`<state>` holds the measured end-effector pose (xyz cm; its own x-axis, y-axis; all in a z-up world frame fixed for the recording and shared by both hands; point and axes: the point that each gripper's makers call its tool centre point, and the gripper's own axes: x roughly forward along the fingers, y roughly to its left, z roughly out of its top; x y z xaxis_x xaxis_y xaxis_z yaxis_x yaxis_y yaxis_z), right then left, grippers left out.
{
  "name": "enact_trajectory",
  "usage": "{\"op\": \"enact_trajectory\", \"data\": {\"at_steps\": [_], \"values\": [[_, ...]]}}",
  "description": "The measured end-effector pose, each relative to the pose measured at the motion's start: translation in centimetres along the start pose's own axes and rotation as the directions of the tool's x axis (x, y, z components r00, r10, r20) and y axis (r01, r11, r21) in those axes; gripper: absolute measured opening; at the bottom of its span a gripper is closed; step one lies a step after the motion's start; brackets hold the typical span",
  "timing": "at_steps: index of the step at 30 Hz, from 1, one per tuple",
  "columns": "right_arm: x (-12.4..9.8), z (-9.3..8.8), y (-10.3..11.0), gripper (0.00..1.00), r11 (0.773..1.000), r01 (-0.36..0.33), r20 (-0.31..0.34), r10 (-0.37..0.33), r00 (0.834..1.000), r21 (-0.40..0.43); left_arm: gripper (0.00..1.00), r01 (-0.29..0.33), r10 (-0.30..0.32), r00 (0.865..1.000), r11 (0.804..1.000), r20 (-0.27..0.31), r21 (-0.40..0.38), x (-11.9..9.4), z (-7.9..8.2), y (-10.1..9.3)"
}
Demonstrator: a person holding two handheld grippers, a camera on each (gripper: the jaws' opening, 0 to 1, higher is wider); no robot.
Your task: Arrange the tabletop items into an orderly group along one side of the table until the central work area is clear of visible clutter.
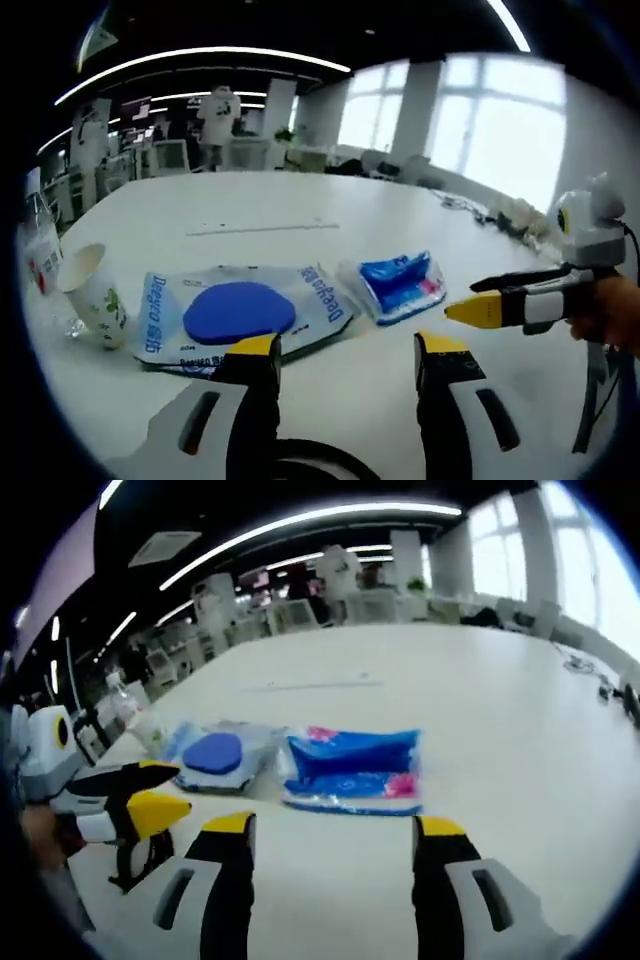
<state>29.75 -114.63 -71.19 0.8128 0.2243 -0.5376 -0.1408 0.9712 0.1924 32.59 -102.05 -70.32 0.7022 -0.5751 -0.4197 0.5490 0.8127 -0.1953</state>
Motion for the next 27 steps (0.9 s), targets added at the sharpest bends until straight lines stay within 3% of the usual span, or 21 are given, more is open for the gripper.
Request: {"op": "enact_trajectory", "data": {"at_steps": [3,7,16,21,27], "values": [[-0.3,-1.2,2.3,0.67,0.998,-0.051,-0.048,0.050,0.998,-0.021,0.62,-0.030,0.030,1.000,1.000,0.011,-0.007,-1.3,0.1,0.9],[-0.7,-2.0,5.0,0.69,0.996,-0.093,-0.056,0.092,0.994,-0.002,0.65,-0.054,0.054,0.998,0.998,-0.011,-0.008,-2.5,-0.6,2.1],[-1.8,-4.7,8.0,0.69,0.989,-0.143,-0.106,0.145,0.984,0.030,0.79,-0.084,0.084,0.996,0.996,-0.034,0.002,-5.2,-1.9,4.3],[-2.5,-5.5,8.9,0.68,0.988,-0.150,-0.111,0.154,0.982,0.048,0.80,-0.111,0.111,0.994,0.994,-0.023,0.009,-6.5,-2.0,5.2],[-3.1,-6.6,11.2,0.66,0.975,-0.209,-0.117,0.216,0.969,0.072,0.82,-0.132,0.132,0.991,0.991,-0.033,-0.001,-7.7,-2.9,6.4]]}}
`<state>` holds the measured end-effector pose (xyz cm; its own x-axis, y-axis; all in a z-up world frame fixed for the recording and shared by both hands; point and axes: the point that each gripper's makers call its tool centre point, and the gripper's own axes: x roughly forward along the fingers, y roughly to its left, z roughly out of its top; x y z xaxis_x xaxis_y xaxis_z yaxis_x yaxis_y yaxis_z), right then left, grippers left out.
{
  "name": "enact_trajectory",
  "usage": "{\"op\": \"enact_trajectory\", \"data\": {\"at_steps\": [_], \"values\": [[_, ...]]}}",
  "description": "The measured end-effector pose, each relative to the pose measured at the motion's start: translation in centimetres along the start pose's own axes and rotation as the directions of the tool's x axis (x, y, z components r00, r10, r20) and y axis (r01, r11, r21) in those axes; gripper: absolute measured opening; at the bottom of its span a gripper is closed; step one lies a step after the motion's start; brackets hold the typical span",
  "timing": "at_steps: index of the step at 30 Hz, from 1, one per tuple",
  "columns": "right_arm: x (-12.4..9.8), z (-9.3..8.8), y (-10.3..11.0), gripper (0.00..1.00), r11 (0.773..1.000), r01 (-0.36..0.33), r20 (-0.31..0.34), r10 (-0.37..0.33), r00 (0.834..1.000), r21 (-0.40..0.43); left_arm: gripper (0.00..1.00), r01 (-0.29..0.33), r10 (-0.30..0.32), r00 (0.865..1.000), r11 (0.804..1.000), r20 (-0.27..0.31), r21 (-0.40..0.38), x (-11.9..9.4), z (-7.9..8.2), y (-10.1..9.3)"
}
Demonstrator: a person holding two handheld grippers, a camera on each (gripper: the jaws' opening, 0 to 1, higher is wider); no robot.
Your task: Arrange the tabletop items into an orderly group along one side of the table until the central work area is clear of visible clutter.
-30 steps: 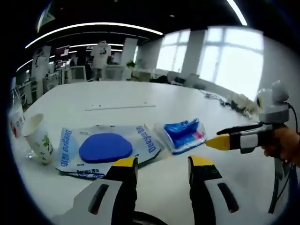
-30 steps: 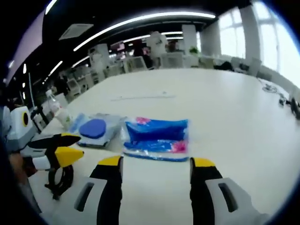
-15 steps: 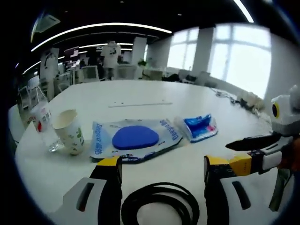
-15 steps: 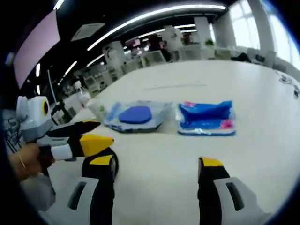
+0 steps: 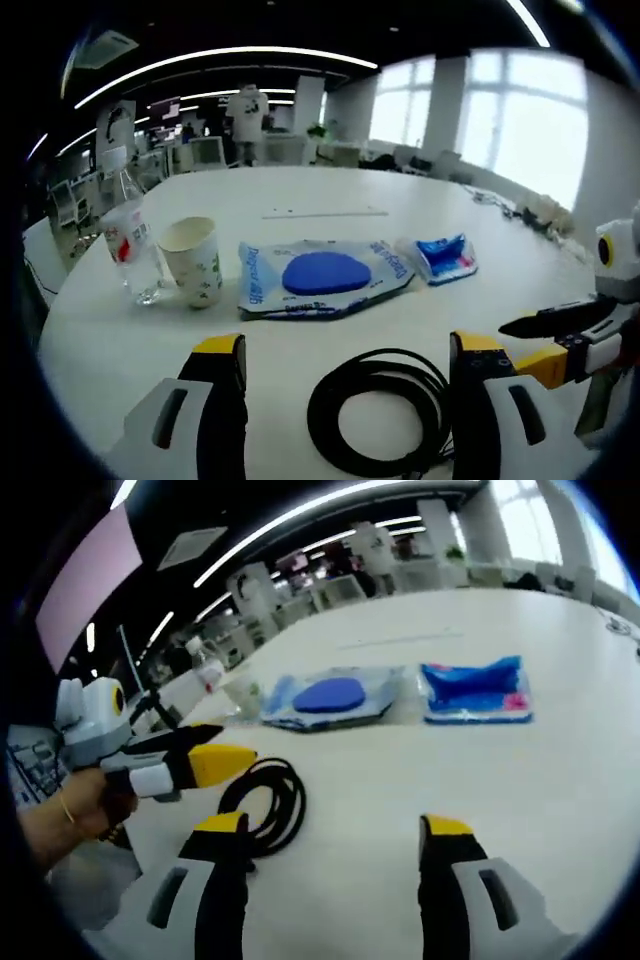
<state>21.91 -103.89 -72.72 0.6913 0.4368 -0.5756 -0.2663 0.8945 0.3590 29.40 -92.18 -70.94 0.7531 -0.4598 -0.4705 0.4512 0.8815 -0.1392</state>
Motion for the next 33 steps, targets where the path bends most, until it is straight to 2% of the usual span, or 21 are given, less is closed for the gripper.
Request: {"op": "enact_trajectory", "data": {"at_steps": [3,6,8,11,15,20,22,25,27,29,31,33], "values": [[0.2,-0.7,1.0,0.65,1.000,-0.024,-0.016,0.024,1.000,0.001,0.81,-0.015,0.015,1.000,1.000,-0.020,0.002,-0.5,-0.9,1.0],[0.5,-0.7,1.9,0.59,0.998,-0.049,0.000,0.049,0.999,-0.035,0.80,-0.043,0.042,0.999,0.998,-0.035,-0.047,-1.2,-1.9,2.0],[0.7,-0.9,2.4,0.53,0.997,-0.053,-0.004,0.053,0.999,-0.048,0.79,-0.048,0.046,0.998,0.997,-0.046,-0.053,-1.5,-2.5,2.3],[1.1,-0.9,3.1,0.53,0.996,-0.064,-0.010,0.063,0.998,-0.063,0.76,-0.049,0.046,0.997,0.997,-0.063,-0.052,-1.7,-3.2,2.4],[1.6,-1.0,4.1,0.52,0.996,-0.086,-0.042,0.085,0.995,-0.021,0.60,-0.040,0.036,0.997,0.997,-0.072,-0.060,-2.1,-4.0,2.2],[2.1,-1.1,3.6,0.48,0.998,-0.034,-0.047,0.037,0.998,0.049,0.57,-0.039,0.033,0.996,0.996,-0.079,-0.074,-2.1,-4.7,2.0],[2.3,-1.3,3.7,0.48,0.998,-0.025,-0.059,0.028,0.998,0.055,0.55,-0.036,0.030,0.996,0.997,-0.080,-0.071,-2.0,-5.0,1.9],[2.8,-1.7,3.7,0.46,0.998,0.001,-0.077,0.003,0.997,0.056,0.50,-0.036,0.030,0.993,0.998,-0.114,-0.051,-1.9,-6.0,1.8],[3.1,-2.0,3.5,0.45,0.999,0.019,-0.092,-0.015,0.996,0.041,0.48,-0.040,0.034,0.993,0.998,-0.117,-0.050,-1.9,-6.2,1.8],[3.4,-2.5,3.2,0.45,0.997,0.049,-0.117,-0.041,0.992,0.066,0.46,-0.035,0.029,0.993,0.998,-0.113,-0.049,-2.0,-6.3,1.7],[3.5,-2.5,3.0,0.44,0.992,0.074,-0.113,-0.062,0.992,0.098,0.42,-0.010,0.002,0.994,0.997,-0.113,-0.076,-2.0,-6.3,1.2],[3.8,-2.1,3.0,0.42,0.993,0.081,-0.101,-0.073,0.992,0.084,0.38,-0.009,0.001,0.994,0.997,-0.108,-0.077,-1.9,-6.2,1.2]]}}
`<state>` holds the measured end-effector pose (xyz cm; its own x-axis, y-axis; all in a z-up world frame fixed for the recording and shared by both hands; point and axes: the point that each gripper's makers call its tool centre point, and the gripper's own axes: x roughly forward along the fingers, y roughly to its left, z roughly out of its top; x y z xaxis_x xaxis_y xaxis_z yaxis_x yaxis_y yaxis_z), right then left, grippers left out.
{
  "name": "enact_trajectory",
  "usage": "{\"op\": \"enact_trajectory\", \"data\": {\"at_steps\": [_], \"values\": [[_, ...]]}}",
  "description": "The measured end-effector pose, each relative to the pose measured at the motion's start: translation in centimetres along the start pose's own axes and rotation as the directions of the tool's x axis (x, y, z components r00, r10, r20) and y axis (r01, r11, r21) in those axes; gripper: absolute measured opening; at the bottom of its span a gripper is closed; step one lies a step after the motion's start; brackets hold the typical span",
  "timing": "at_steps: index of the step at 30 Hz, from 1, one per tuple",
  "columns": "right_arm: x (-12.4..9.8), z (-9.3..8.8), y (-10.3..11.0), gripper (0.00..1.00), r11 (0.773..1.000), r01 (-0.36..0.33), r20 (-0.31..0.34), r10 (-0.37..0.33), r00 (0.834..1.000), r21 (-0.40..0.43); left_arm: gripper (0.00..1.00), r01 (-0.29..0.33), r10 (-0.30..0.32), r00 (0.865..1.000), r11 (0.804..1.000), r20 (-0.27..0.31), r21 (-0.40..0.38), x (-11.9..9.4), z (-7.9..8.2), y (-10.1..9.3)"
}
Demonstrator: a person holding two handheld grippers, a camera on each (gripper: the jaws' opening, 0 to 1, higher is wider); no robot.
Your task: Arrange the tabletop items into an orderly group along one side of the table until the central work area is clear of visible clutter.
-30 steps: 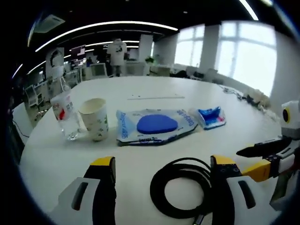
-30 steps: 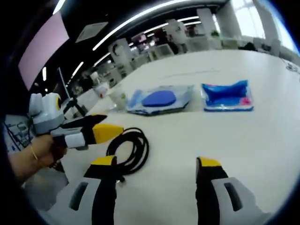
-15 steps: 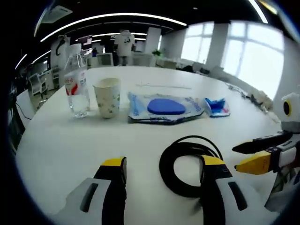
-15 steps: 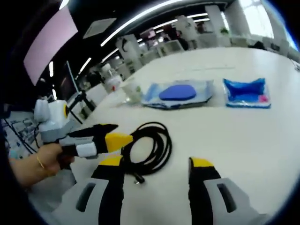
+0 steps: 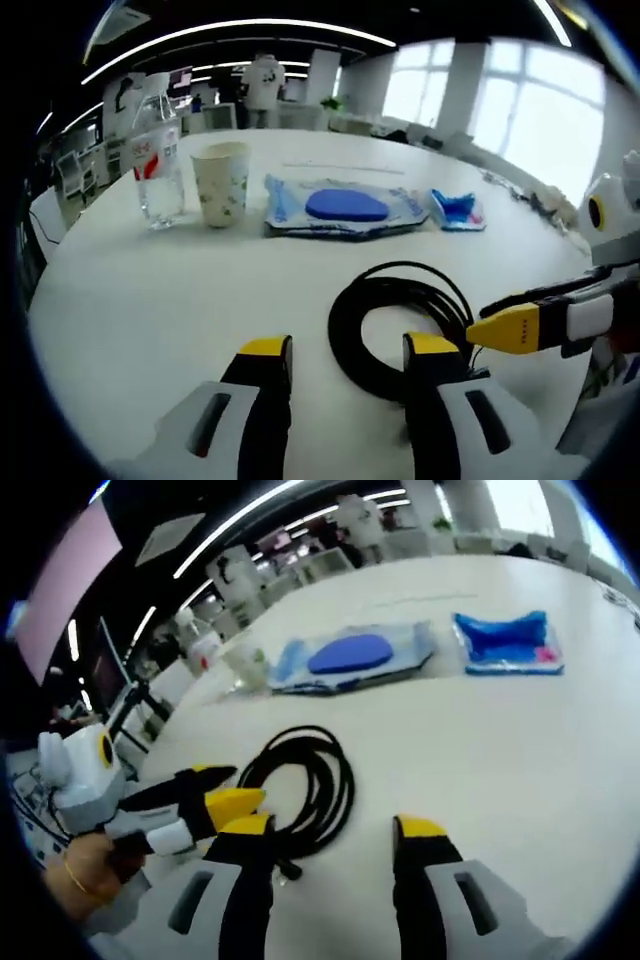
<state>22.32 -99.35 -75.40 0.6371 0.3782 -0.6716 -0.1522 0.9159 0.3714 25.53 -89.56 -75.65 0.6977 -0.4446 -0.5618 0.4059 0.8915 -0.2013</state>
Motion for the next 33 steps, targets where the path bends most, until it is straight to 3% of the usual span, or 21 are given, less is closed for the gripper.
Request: {"op": "enact_trajectory", "data": {"at_steps": [7,9,13,17,21,22,23,25,27,33], "values": [[0.8,0.2,1.0,0.37,0.999,0.012,0.038,-0.010,0.999,-0.053,0.24,0.020,-0.020,1.000,1.000,-0.005,-0.024,0.2,-0.2,-0.6],[1.0,0.3,1.2,0.30,0.997,0.007,0.053,-0.003,0.999,-0.079,0.22,0.004,-0.004,1.000,1.000,-0.002,-0.026,0.2,-0.2,-0.6],[1.4,-0.1,1.1,0.27,0.995,0.000,0.040,0.003,0.999,-0.097,0.19,-0.029,0.029,1.000,0.998,-0.007,-0.053,0.1,-0.3,-0.4],[1.3,-0.1,0.6,0.21,0.996,0.007,0.036,-0.004,0.999,-0.085,0.15,-0.058,0.057,0.998,0.997,-0.019,-0.057,0.1,-0.4,-0.1],[1.1,-0.1,0.3,0.14,0.999,0.004,0.029,-0.003,1.000,-0.037,0.07,-0.077,0.076,0.997,0.983,-0.012,-0.164,0.0,-0.1,0.5],[1.1,0.0,0.6,0.11,0.999,-0.018,0.032,0.019,0.999,-0.028,0.03,-0.009,0.009,1.000,0.988,0.000,-0.155,0.1,0.3,-0.6],[1.2,0.1,1.1,0.05,0.999,-0.041,0.034,0.041,0.999,0.006,0.03,-0.058,0.059,0.998,0.984,0.000,-0.166,0.1,0.3,0.0],[1.1,0.2,0.9,0.03,0.999,-0.031,0.036,0.031,0.999,-0.017,0.03,-0.061,0.061,0.998,0.994,-0.010,-0.092,0.2,0.2,-0.3],[1.0,0.2,0.9,0.02,0.999,-0.038,0.036,0.038,0.999,0.007,0.03,-0.057,0.056,0.998,0.988,-0.007,-0.143,0.2,0.2,-0.2],[0.5,0.7,0.9,0.00,0.997,-0.054,0.047,0.052,0.998,0.053,0.02,-0.036,0.033,0.999,0.984,-0.021,-0.176,-0.4,0.3,-0.6]]}}
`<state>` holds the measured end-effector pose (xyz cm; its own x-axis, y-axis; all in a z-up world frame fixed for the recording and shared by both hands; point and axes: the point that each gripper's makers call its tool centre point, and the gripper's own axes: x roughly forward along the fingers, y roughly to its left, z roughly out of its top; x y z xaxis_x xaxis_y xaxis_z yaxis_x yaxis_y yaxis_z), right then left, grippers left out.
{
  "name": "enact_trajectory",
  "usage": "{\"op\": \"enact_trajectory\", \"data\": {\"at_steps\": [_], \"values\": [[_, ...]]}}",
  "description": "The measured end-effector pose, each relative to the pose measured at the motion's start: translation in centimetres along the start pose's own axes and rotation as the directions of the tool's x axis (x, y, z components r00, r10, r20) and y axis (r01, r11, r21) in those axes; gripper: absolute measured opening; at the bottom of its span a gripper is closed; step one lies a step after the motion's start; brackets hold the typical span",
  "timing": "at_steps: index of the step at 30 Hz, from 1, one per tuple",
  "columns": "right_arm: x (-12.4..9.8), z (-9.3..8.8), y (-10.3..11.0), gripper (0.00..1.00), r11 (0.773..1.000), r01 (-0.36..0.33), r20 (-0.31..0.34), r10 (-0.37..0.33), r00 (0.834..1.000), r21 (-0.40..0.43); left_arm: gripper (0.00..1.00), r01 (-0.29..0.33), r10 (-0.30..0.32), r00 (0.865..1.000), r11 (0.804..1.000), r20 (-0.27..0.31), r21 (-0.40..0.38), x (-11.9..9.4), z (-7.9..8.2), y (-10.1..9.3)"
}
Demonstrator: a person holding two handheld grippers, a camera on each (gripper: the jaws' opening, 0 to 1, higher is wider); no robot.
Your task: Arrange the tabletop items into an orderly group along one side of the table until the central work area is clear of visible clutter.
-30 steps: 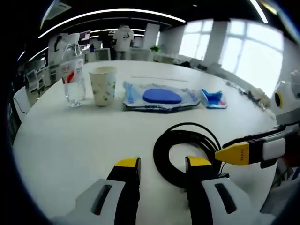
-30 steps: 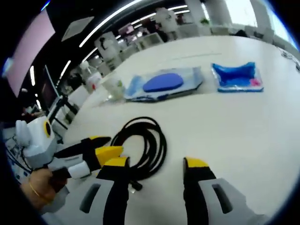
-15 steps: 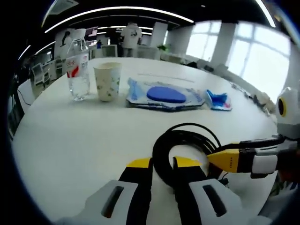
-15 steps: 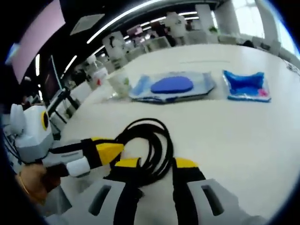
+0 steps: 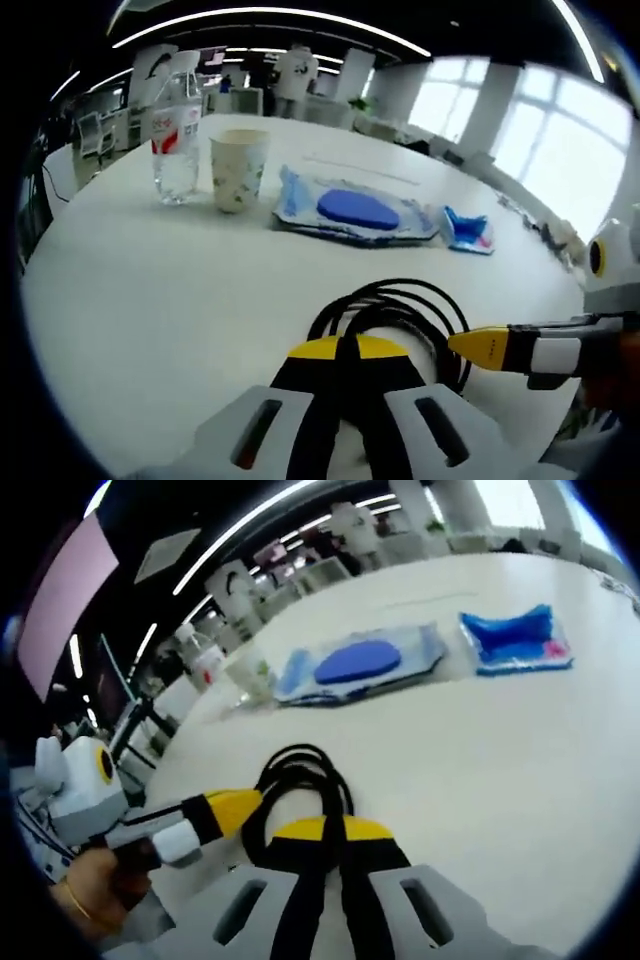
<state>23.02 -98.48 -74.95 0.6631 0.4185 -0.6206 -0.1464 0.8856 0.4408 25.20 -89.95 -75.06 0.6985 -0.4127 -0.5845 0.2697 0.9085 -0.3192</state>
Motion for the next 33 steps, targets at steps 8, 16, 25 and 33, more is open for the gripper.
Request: {"op": "enact_trajectory", "data": {"at_steps": [8,16,25,33], "values": [[-2.1,1.4,0.5,0.00,0.999,-0.024,0.036,0.023,0.999,0.028,0.02,0.049,-0.048,0.999,0.996,0.008,-0.073,-0.9,0.9,-1.0],[-3.2,2.2,0.0,0.00,0.997,-0.033,0.062,0.029,0.998,0.063,0.02,0.084,-0.081,0.996,0.993,0.038,-0.085,-1.6,1.8,-2.6],[-4.9,3.9,-1.5,0.00,0.999,-0.011,0.094,0.007,0.996,0.040,0.02,0.181,-0.175,0.979,0.982,0.106,-0.053,-1.4,3.6,-5.5],[-6.1,5.0,-3.6,0.00,0.999,0.023,0.125,-0.029,0.992,0.047,0.02,0.234,-0.227,0.967,0.971,0.112,-0.053,-0.3,4.1,-7.9]]}}
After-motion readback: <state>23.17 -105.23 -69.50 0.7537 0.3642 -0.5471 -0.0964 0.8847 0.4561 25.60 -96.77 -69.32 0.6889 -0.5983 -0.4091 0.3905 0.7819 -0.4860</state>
